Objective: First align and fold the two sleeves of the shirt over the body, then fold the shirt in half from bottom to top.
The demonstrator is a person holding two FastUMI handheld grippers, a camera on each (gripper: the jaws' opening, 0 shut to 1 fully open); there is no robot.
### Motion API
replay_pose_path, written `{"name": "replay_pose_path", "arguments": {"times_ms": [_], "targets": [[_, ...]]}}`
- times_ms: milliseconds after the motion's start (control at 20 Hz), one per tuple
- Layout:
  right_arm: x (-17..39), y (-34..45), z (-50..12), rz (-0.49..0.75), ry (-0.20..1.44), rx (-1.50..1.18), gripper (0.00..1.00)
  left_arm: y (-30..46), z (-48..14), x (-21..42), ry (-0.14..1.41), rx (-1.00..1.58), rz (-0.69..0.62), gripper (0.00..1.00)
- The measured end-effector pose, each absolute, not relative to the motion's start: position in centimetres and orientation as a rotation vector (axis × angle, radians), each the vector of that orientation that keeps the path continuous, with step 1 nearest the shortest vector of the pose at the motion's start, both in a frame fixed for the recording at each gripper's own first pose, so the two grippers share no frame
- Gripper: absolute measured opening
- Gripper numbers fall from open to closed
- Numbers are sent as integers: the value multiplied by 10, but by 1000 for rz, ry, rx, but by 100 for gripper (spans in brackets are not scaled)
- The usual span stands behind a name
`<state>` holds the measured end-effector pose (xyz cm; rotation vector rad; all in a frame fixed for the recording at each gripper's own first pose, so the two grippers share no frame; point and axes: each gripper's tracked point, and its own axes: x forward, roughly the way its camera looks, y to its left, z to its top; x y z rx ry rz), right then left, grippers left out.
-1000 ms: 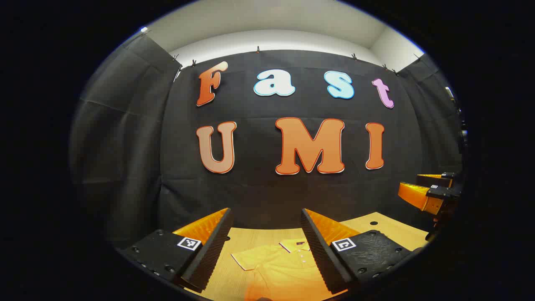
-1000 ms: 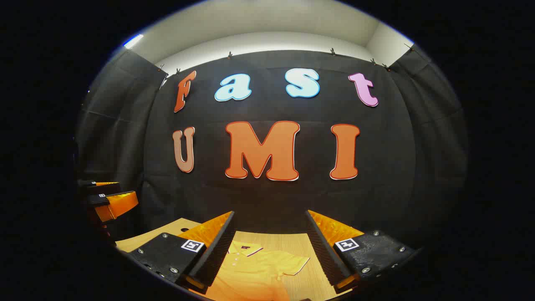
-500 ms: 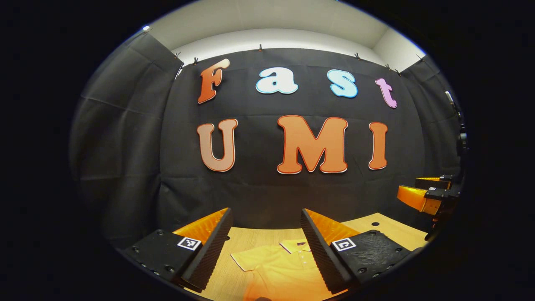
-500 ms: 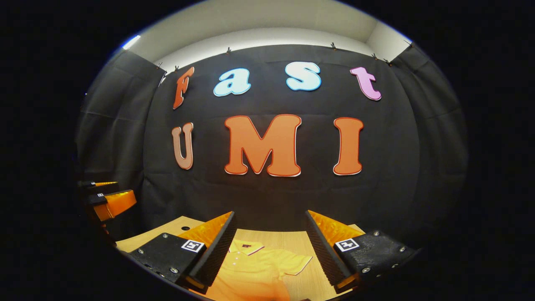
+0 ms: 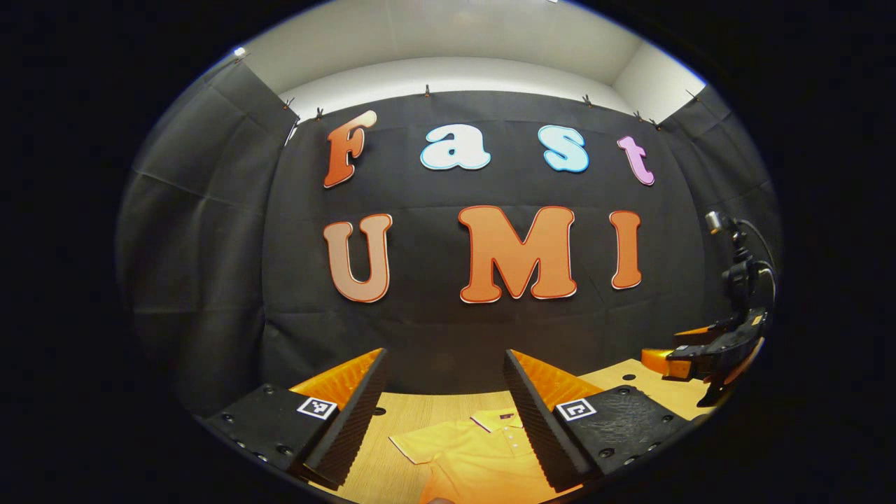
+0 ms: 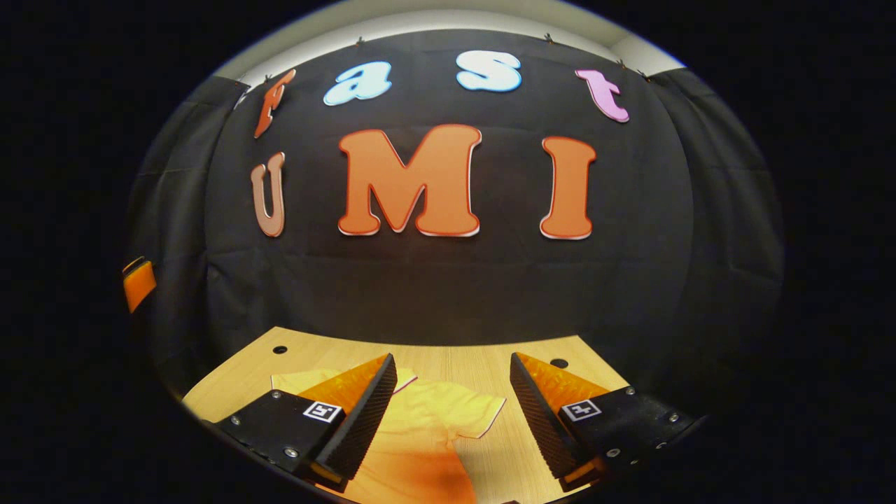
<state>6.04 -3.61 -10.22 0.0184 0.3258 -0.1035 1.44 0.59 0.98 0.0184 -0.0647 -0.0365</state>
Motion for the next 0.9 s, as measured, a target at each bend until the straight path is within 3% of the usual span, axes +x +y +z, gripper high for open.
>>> {"name": "replay_pose_path", "arguments": {"times_ms": [900], "targets": [[123,-65,-256,-137,887,147,98,29,28,9,-140,111,30,99]]}}
